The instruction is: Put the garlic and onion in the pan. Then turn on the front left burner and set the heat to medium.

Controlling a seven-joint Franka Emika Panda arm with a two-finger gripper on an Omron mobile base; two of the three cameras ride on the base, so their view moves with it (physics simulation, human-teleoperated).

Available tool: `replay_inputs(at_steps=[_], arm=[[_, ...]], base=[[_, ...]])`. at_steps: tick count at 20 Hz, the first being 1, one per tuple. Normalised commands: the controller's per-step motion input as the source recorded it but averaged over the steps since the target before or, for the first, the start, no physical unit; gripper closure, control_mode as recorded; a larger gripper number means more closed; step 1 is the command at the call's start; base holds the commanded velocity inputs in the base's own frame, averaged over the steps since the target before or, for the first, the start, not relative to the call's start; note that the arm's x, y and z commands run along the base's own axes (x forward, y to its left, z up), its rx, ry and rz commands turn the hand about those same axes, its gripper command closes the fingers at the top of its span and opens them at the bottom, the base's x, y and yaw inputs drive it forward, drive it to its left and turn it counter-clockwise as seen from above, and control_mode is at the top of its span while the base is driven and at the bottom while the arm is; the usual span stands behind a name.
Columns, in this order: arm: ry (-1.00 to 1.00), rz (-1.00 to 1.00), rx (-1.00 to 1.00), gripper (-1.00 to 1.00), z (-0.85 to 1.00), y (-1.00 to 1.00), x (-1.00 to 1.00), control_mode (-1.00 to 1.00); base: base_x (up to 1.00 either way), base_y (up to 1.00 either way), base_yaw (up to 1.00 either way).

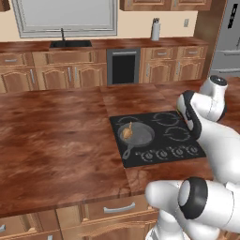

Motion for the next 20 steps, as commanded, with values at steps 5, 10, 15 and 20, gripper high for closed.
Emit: replay_inputs(at_steps=[5,10,15,20], arm=[[0.11,0.14,0.0,1.0,0.0,0.59,0.05,-1.0],[0.06,0.15,0.0,1.0,-0.02,0.41,0.15,-1.0],[0.11,0.13,0.0,1.0,-0.1,0.31,0.3,-1.0],[0.14,0.09,0.0,1.0,-0.2,0.21,0.45,-1.0]], base=[[0.0,0.0,0.0],[0.0,0.0,0.0],[0.0,0.0,0.0],[0.0,0.0,0.0]])
